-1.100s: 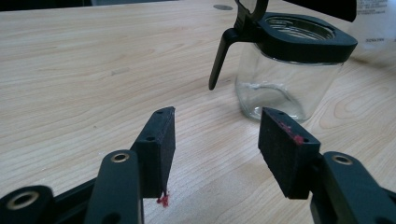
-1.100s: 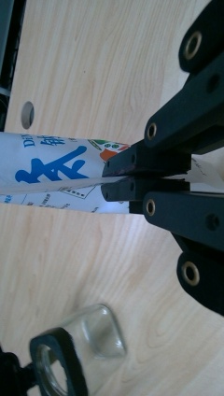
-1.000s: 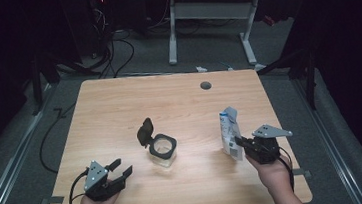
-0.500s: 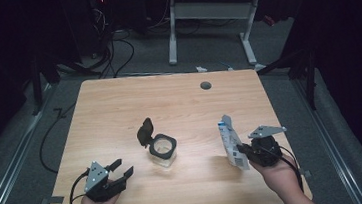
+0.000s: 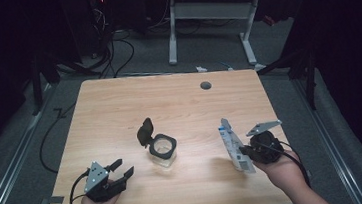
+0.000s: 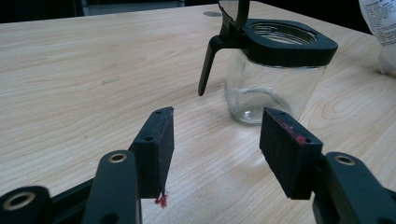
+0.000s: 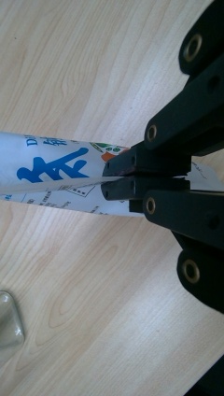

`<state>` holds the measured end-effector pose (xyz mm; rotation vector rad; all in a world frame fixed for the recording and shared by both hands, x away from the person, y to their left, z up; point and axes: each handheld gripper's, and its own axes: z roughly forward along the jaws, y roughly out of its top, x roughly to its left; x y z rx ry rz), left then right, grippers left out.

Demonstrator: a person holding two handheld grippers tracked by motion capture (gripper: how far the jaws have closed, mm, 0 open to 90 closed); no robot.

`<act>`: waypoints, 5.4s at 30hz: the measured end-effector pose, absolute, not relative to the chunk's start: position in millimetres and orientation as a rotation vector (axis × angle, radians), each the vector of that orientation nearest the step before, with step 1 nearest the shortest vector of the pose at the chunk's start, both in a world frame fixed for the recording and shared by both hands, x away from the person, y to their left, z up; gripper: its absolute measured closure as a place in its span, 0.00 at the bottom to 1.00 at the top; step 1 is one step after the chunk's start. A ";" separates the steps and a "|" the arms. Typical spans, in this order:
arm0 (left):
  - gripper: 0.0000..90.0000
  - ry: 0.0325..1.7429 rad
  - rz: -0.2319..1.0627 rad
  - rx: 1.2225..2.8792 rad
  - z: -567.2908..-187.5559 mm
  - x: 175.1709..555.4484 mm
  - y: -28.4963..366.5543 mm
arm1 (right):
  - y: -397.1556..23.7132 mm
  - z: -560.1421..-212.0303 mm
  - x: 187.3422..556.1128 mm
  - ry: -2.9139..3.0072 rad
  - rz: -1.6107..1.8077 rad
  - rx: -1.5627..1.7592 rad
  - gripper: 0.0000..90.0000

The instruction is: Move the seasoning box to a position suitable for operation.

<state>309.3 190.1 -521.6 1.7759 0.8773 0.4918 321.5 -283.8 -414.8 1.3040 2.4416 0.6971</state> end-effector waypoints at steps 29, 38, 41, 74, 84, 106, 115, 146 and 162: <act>0.51 0.867 0.501 1.778 -520.5 308.3 189.6 | -274.2 -401.3 337.3 2.629 0.446 1.302 1.00; 0.51 0.859 0.495 1.781 -520.6 307.7 188.6 | -272.6 -400.4 341.0 2.661 0.401 1.307 1.00; 0.51 0.857 0.493 1.784 -520.8 307.7 188.4 | -272.1 -398.6 343.1 2.666 0.392 1.320 1.00; 0.38 0.621 0.364 1.872 -518.8 280.9 98.8 | -241.7 -381.3 347.8 2.768 0.336 1.242 1.00; 0.33 0.590 0.326 1.879 -521.4 282.5 62.7 | -224.1 -376.3 348.5 2.791 0.391 1.190 1.00; 0.30 0.496 0.284 1.876 -524.3 282.1 11.7 | -190.8 -369.8 350.3 2.833 0.412 1.116 1.00; 0.27 0.492 0.277 1.908 -528.0 284.8 -8.9 | -176.1 -364.1 348.7 2.839 0.432 1.104 1.00; 0.50 0.533 0.292 1.884 -522.3 290.6 -15.6 | -149.0 -355.2 350.4 2.869 0.510 1.033 1.00; 0.57 0.518 0.392 1.860 -513.6 279.3 -10.5 | -144.7 -350.2 354.3 2.861 0.489 1.009 1.00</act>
